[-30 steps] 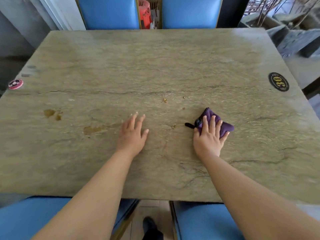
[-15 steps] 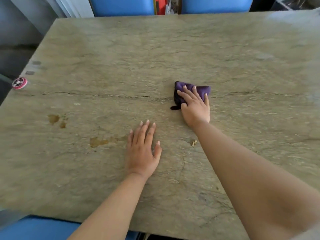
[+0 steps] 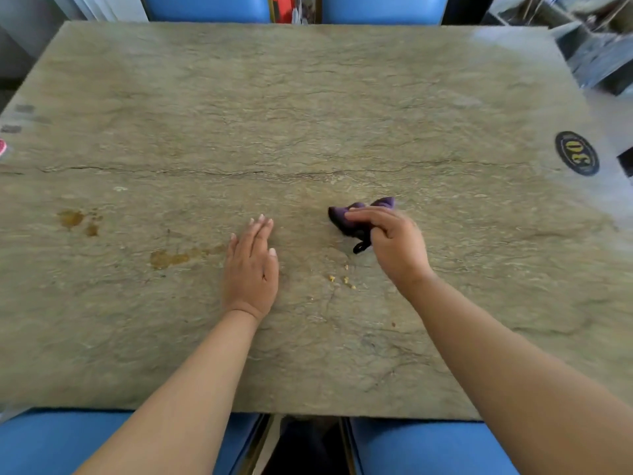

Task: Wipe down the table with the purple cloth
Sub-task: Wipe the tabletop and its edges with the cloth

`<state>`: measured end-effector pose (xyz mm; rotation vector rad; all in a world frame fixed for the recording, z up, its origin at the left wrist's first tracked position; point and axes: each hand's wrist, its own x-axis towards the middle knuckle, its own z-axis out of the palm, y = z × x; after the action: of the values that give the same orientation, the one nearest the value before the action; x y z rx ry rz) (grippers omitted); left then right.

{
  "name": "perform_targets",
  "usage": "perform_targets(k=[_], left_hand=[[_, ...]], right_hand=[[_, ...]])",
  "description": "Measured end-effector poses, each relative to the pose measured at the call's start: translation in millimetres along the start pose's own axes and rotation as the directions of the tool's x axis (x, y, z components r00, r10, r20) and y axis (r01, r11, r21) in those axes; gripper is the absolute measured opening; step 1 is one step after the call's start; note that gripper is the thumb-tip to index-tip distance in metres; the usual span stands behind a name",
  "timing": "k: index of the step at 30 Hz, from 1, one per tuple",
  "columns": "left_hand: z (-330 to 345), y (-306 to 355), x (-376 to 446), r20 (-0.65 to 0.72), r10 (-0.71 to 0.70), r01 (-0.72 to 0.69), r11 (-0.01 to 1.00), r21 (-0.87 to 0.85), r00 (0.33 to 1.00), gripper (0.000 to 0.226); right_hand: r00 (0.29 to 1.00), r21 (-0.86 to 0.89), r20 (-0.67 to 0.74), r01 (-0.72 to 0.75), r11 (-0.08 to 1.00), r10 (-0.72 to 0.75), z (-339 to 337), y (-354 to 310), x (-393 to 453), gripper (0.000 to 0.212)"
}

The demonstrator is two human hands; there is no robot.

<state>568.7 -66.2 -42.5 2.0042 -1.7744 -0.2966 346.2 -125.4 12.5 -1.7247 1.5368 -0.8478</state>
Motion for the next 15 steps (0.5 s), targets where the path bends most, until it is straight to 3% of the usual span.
perform_targets(k=[2, 5, 8, 10, 12, 15], left_hand=[[2, -1, 0, 0.001, -0.001, 0.001, 1.0, 0.013, 1.0, 0.064], [3, -2, 1, 0.022, 0.009, -0.01, 0.999, 0.034, 1.0, 0.065], [0, -4, 2, 0.034, 0.015, -0.014, 0.998, -0.057, 0.999, 0.066], [-6, -7, 2, 0.061, -0.011, 0.024, 0.974, -0.224, 0.998, 0.066], [-14, -13, -1, 0.082, -0.02, 0.047, 0.939, -0.34, 0.996, 0.065], [-26, -30, -20, 0.043, 0.049, -0.04, 0.98, -0.195, 0.998, 0.058]], right_hand=[[0.994, -0.13, -0.071, -0.088, 0.988, 0.08, -7, 25, -2, 0.052], [0.995, -0.284, 0.011, -0.09, 0.955, 0.097, 16, 35, -24, 0.058], [0.993, -0.207, 0.12, 0.019, 0.978, 0.006, 55, 11, -51, 0.058], [0.963, -0.079, 0.265, 0.076, 0.994, -0.053, 73, -5, -68, 0.057], [0.934, 0.064, 0.352, 0.049, 0.997, -0.069, 74, -12, -71, 0.058], [0.975, 0.065, 0.223, -0.011, 0.998, -0.004, 60, -4, -41, 0.061]])
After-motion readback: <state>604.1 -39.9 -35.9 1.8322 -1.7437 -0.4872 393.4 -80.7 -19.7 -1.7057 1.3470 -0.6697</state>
